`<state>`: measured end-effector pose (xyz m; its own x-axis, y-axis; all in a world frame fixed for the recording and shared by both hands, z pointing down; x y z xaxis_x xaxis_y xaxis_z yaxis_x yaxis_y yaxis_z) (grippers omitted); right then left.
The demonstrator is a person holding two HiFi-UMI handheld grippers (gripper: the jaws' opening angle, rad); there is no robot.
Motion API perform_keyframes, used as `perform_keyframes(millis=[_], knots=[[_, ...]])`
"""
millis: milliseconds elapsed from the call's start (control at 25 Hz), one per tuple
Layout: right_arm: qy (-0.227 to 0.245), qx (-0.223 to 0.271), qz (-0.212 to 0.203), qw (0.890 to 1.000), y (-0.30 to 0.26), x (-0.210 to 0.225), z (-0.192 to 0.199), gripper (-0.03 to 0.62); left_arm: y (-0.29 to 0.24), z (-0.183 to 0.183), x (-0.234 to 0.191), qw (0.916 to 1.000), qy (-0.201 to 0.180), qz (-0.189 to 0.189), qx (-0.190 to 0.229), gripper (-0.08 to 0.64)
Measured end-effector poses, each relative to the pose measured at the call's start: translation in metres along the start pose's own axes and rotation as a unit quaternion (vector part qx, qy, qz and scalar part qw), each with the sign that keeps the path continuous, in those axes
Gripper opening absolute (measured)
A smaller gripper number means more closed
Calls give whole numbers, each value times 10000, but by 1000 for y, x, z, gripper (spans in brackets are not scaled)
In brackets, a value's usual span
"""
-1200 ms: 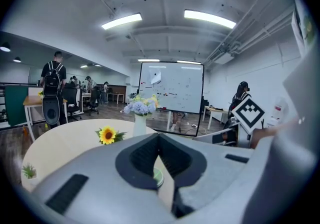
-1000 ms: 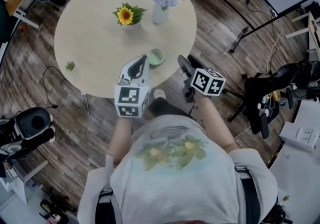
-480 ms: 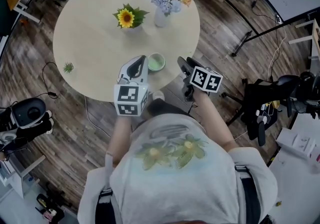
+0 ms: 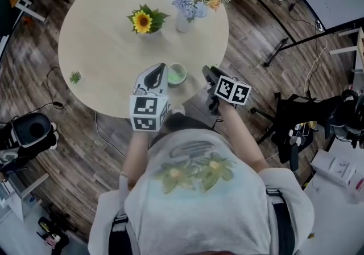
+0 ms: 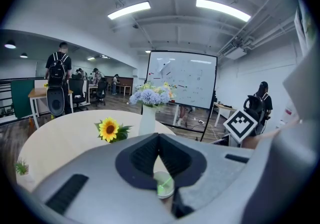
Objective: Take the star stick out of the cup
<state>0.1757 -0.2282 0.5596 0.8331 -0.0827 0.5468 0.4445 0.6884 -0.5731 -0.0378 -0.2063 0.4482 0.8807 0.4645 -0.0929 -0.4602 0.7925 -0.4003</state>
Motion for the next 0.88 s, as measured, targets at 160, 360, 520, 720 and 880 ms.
perform_keyframes(millis=[160,360,520,720,880], knots=[[7,-40,-21,10000,-5,3,0,122,-4,2,-1,10000,-2,-49,-2,3],[53,-76,-28,10000,-9,5,0,59,-6,4,-5,9999,46,-137,-18,3],[28,-61,-163,9998,-12,5,-3,38,-7,6,-6,9997,83,-211,-3,3],[95,-65,-292,9995,-15,2,-6,35,-6,10,-9,9995,137,-297,9,3],[245,-30,-396,9989,-15,-5,-10,34,-3,13,-10,9992,170,-357,-18,3]])
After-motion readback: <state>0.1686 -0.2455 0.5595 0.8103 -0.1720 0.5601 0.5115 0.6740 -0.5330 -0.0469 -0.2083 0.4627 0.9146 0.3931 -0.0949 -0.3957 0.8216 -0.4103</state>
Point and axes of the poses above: the fingertips, and each gripper's own axes: y backward along the fingers, x to its right, z out of its underside, the point moved 5 cm from there along y, backward along the fingers
